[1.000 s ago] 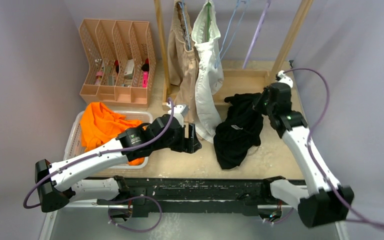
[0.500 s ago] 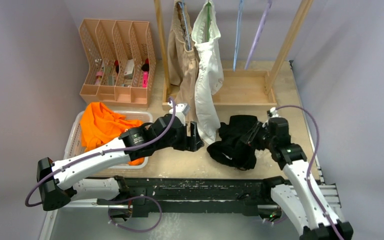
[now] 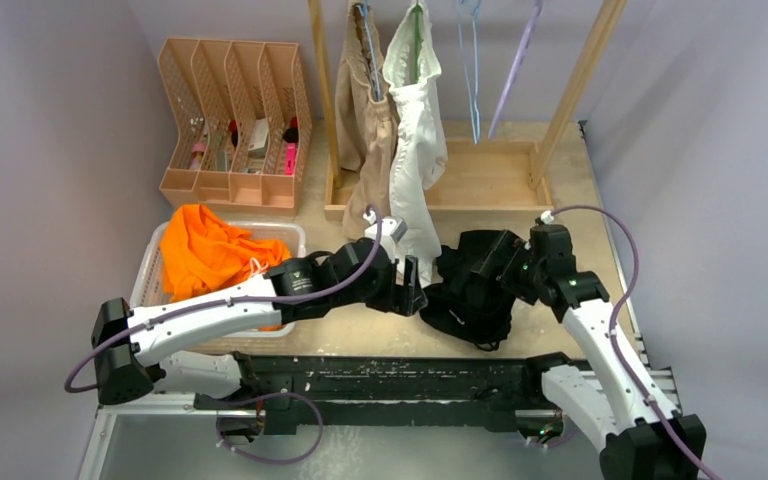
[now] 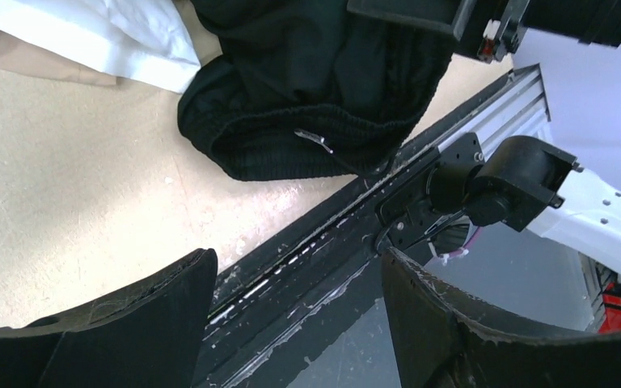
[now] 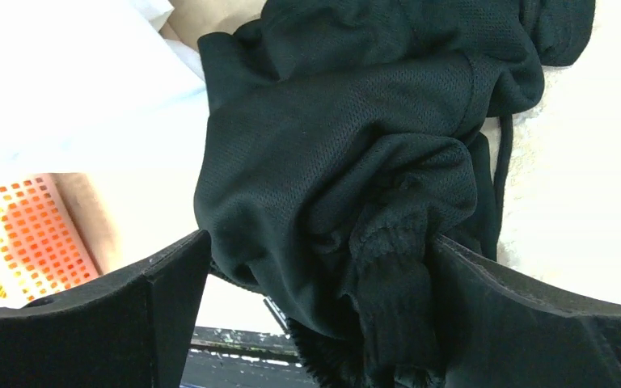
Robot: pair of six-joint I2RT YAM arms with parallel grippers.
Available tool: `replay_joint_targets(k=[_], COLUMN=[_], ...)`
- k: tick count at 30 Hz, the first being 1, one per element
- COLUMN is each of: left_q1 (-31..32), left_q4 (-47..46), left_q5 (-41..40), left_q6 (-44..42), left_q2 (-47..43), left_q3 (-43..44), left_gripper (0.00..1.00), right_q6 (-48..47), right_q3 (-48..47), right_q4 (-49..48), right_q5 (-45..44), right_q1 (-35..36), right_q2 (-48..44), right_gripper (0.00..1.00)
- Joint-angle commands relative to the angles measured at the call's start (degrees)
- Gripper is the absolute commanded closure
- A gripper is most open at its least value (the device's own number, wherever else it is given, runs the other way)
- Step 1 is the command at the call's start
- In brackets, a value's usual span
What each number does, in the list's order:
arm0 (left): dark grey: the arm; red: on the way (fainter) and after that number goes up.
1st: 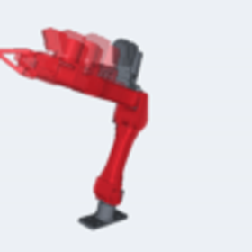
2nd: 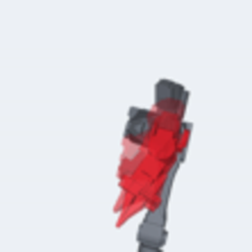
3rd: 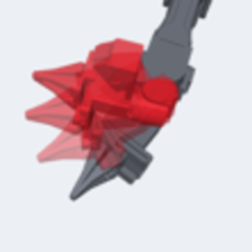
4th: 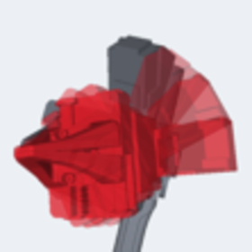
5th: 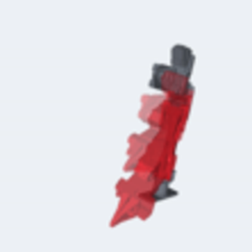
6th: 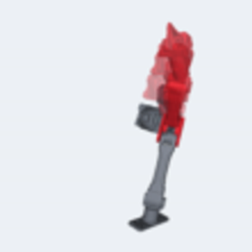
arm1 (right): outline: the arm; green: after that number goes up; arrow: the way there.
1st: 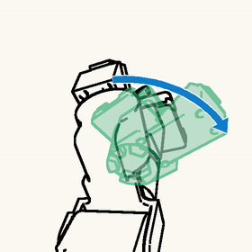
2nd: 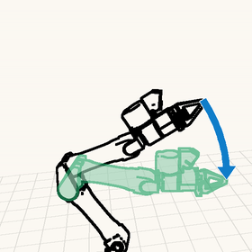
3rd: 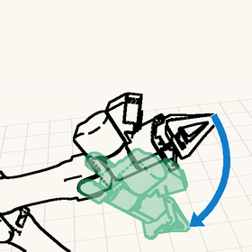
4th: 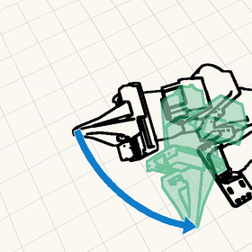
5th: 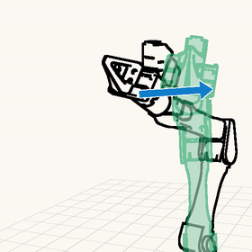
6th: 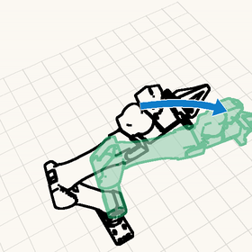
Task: Remove the shorts from the hanger
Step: Adjust the shorts at the center of the board, then pick up the shorts at the center of the board.
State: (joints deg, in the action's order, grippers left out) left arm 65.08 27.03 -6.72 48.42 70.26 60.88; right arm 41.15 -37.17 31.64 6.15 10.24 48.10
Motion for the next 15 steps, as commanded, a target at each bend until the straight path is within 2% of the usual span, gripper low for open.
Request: replay_joint_targets(k=[1, 5, 9, 15], left_q1=[0.89, 2.98, 6.67, 7.32], left_q4=[-4.29, -6.87, -5.19, -12.46], left_q5=[-1.54, -2.75, -7.79, -6.26], left_q6=[-0.46, -3.57, -11.67, -22.72], left_q2=[0.96, 5.22, 13.81, 24.92], left_q3=[1.66, 3.56, 10.91, 16.93], left_gripper=[0.26, 0.22, 0.16, 0.15], right_q6=[1.09, 6.99, 13.39, 17.18], right_q3=[-2.23, -2.49, -5.16, -8.77], right_q4=[2.66, 5.47, 10.83, 14.60], right_q5=[-4.14, -11.25, -19.32, -27.03], right_q1=[0.39, 0.55, 0.48, 0.35], right_q2=[3.14, -1.58, -6.49, -3.12], right_gripper=[0.01, 0.01, 0.00, 0.00])
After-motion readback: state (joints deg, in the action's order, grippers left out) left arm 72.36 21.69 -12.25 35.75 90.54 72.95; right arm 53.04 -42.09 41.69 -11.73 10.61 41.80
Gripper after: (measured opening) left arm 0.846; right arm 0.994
